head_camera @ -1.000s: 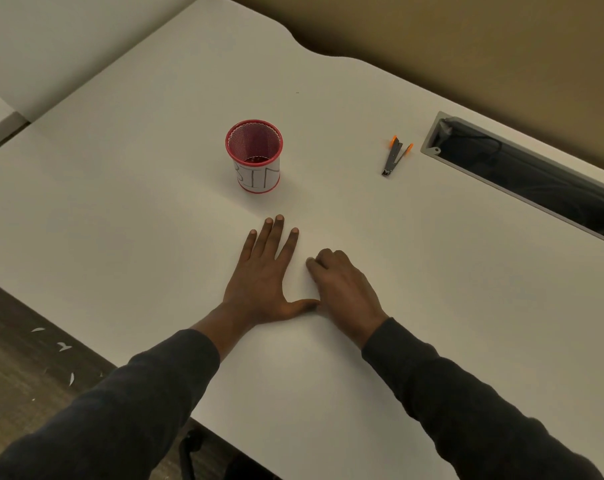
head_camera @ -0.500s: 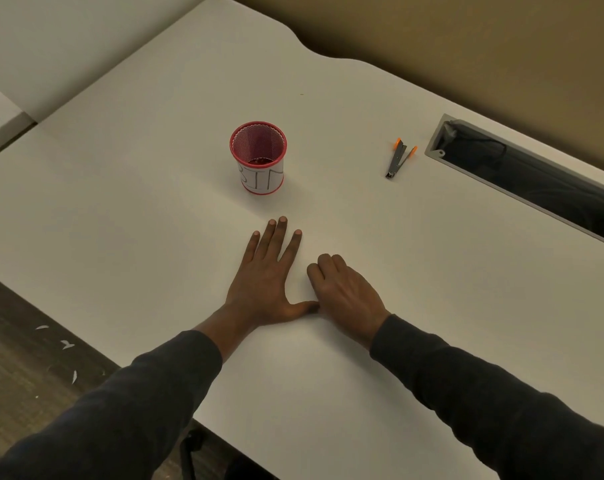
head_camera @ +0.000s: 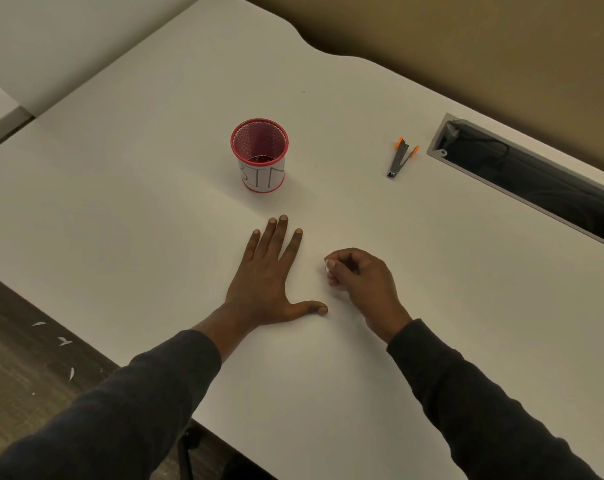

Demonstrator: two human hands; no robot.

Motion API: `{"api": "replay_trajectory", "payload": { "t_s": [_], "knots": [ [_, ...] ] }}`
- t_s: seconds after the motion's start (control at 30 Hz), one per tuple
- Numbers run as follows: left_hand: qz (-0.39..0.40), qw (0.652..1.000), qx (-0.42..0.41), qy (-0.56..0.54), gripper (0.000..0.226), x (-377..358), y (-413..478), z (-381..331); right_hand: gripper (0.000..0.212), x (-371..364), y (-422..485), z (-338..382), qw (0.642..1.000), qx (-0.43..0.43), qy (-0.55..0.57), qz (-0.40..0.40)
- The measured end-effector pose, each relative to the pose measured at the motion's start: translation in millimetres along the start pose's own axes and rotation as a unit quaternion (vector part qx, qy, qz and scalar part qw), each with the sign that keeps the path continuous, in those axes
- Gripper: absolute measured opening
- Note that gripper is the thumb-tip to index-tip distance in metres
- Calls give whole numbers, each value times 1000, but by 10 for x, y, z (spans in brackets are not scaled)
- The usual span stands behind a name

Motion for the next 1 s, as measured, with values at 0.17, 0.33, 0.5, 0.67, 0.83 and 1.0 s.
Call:
{"api": "replay_trajectory", "payload": {
  "t_s": [0.17,0.33,0.5,0.67,0.83,1.0],
  "knots": [
    [6,1000,1,-3,139,7,-2,0,14,-65,-111,-23,967,-140,208,40],
    [10,1000,5,-9,139,14,-1,-4,14,-119,-41,246,940,-172,289,50],
    [21,1000,11,-16,139,24,-9,-18,12,-215,284,870,938,-136,312,63],
    [39,999,23,-30,138,44,-10,-29,11,-463,723,1628,960,-49,257,101],
    [38,998,26,-38,136,65,-13,-33,10,-759,1073,2067,993,102,-4,63],
    [37,998,21,-37,136,77,-12,-41,19,-1122,1184,2286,891,298,-339,50]
  ]
}}
Point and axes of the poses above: each hand's wrist, its own y-axis towards the middle knuckle, its own x-axis out of the back of the hand, z = x × y, the point moved 8 cm from there along y, towards the middle knuckle, and after that the axes turned 10 degrees about -z, right-handed, at the moved point
